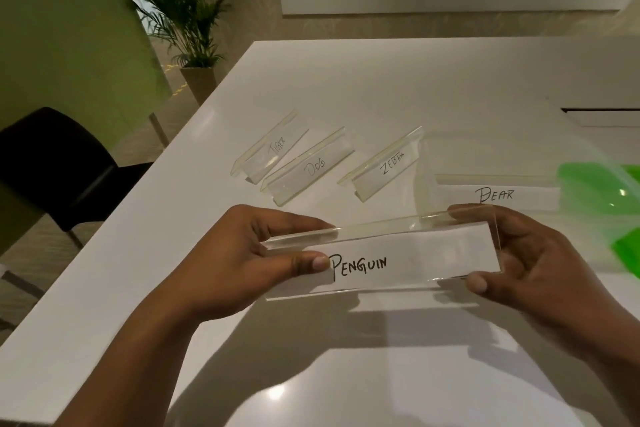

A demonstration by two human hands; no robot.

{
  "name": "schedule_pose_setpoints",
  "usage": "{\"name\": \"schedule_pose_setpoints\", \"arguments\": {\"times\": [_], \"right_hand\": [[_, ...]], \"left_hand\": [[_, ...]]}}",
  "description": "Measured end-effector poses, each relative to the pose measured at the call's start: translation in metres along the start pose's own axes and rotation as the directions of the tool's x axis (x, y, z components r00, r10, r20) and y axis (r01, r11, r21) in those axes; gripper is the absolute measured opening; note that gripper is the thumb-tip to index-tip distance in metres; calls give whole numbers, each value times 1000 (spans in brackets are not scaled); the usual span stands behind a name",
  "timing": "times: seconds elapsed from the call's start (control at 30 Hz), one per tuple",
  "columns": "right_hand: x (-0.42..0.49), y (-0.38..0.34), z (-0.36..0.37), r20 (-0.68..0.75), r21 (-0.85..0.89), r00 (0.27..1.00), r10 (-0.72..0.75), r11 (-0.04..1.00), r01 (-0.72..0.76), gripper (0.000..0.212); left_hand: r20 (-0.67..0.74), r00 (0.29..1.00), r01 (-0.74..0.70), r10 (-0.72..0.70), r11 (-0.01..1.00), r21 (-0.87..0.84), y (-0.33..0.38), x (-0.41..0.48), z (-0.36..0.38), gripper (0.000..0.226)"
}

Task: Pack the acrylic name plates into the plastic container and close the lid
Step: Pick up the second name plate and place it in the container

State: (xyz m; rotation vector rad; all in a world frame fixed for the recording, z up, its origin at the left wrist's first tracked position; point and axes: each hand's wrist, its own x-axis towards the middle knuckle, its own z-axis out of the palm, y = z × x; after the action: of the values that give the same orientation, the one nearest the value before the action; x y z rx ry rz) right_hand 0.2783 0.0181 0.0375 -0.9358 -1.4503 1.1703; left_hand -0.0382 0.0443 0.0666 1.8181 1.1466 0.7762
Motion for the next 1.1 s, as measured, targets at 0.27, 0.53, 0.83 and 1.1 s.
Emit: {"name": "schedule_pose_setpoints", "arguments": {"times": [0.27,0.53,0.83,1.1], "right_hand": [[-5,7,-7,-143,49,990,10,999,-3,57],[-6,8,-9,-219,237,974,53,972,0,49],[-6,6,-8,-179,335,980,89,942,-24,51],[-7,5,-8,-214,339,971,109,940,-31,48]], "left_hand": [[-198,973,-125,122,992,0,-3,9,10,43],[-430,902,-188,-47,853,-488,-21,1,34,80],[-383,916,-215,-119,661,-719,-16,-4,66,76],[-394,904,-220,-168,607,-764,-12,-5,65,72]]}}
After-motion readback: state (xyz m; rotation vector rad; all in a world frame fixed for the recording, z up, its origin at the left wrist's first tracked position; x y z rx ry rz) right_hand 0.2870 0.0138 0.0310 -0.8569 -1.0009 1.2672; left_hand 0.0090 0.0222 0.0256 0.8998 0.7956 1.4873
